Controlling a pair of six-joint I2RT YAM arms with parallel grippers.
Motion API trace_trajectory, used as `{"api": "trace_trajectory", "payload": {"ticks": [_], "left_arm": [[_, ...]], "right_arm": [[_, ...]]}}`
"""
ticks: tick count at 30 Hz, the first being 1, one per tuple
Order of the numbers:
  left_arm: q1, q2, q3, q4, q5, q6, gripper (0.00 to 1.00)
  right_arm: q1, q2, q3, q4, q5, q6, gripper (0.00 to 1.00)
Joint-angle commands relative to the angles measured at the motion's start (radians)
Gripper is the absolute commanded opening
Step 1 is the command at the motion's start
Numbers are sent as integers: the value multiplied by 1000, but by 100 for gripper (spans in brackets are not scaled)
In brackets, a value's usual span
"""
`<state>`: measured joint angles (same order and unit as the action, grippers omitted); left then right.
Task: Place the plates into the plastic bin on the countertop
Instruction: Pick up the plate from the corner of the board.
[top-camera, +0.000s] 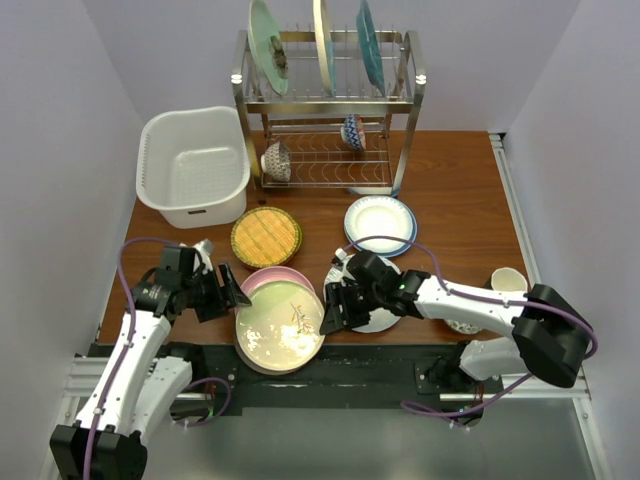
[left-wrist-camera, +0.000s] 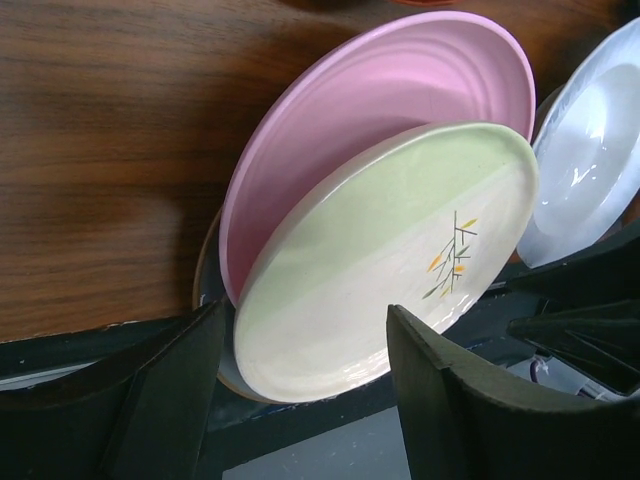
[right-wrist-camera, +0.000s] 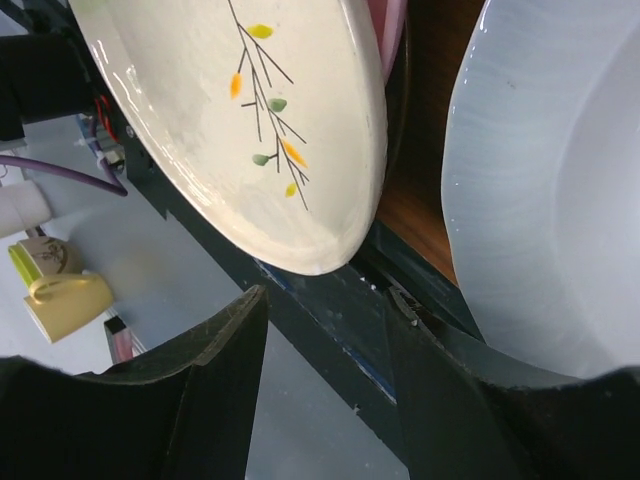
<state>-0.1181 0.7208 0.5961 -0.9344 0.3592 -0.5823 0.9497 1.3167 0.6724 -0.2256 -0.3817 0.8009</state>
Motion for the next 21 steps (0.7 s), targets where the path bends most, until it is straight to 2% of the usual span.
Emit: {"api": "trace_trajectory", "payload": {"ticks": [1, 21], "left_arm": [[3, 8, 37, 17, 35, 25, 70], [-18, 95, 41, 137, 43, 22, 71]], "right_arm": [[11, 10, 4, -3, 29, 21, 53], [26, 104, 24, 40, 40, 41, 50]]}}
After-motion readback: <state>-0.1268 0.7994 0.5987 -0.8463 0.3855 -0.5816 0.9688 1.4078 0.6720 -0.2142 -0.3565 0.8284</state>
